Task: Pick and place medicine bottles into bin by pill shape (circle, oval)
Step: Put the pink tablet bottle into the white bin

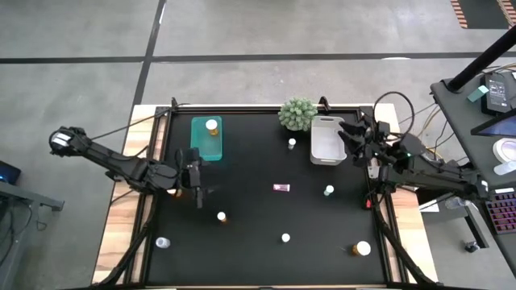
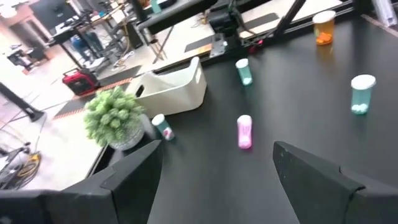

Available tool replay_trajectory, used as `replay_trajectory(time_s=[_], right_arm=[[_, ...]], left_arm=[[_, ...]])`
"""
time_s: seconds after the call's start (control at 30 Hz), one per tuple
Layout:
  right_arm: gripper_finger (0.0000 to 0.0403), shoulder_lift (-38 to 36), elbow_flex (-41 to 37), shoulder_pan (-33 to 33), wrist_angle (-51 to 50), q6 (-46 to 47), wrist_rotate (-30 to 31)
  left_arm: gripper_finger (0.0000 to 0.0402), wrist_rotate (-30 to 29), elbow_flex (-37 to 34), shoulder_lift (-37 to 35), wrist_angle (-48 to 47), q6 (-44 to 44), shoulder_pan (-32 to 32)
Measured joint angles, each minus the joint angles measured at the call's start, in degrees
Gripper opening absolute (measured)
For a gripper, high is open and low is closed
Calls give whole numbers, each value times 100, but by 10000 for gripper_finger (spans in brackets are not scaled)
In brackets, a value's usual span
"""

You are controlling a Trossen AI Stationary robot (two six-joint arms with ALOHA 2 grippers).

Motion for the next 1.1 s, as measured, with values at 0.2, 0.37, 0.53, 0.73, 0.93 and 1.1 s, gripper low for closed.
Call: replay_trajectory(time_s=[0.2,0.37,0.53,0.73,0.93,1.1], right_arm=[[201,1126,969,0,-308,47,0],[201,2006,1933,0,-1178,37,-1],[201,2869,2753,2,-2102,39,-6],[201,3761,3727,31,-3119,183,1],[201,4714,4641,404,-4122,184,-9],[201,5499,5309,867,-5023,224,0]], left_arm=[[287,-177,-332,-425,-15,-5,-2],[287,-426,-277,-758,12,202,-2],[287,-632,-275,-1124,31,435,-2],[287,-775,-286,-1400,11,602,0],[287,-777,-299,-1463,-88,599,0],[287,-777,-302,-1359,-85,570,-2]])
